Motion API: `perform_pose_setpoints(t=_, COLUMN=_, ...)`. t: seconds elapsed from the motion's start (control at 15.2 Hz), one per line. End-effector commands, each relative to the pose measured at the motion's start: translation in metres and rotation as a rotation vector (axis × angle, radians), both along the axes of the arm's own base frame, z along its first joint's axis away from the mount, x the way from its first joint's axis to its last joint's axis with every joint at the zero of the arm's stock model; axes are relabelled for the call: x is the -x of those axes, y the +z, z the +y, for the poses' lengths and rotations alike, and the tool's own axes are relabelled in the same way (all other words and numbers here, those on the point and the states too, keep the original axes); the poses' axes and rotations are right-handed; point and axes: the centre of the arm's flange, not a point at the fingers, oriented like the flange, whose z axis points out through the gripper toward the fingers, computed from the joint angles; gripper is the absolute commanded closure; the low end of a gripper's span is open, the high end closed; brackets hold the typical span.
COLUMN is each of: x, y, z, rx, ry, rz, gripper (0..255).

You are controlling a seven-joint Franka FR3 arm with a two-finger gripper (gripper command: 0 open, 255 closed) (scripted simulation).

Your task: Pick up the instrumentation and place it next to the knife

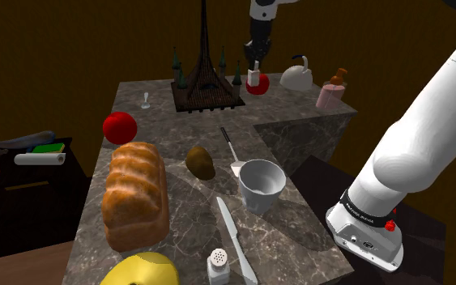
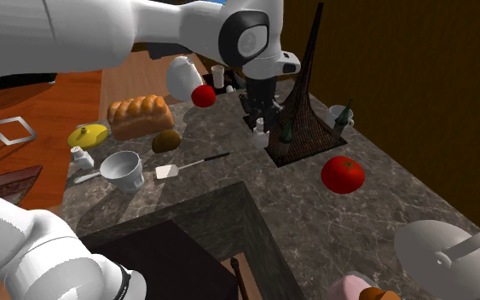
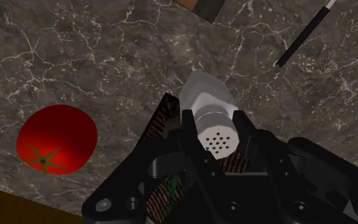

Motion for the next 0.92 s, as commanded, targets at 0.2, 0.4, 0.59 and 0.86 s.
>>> perform_pose_setpoints(t=0.2, x=0.048, y=0.001, z=0.041, rx=0.000, ry=0.000, rz=0.000, gripper=255)
perform_pose_setpoints(t=0.4, x=0.077, y=0.001, z=0.067, rx=0.000, ry=0.000, rz=0.000, gripper=255)
perform_pose_setpoints(t=0.59, x=0.107, y=0.002, z=0.093, rx=0.000, ry=0.000, rz=0.000, gripper=255)
perform_pose_setpoints(t=0.86, x=0.147, y=0.002, z=0.128, rx=0.000, ry=0.000, rz=0.000, gripper=255)
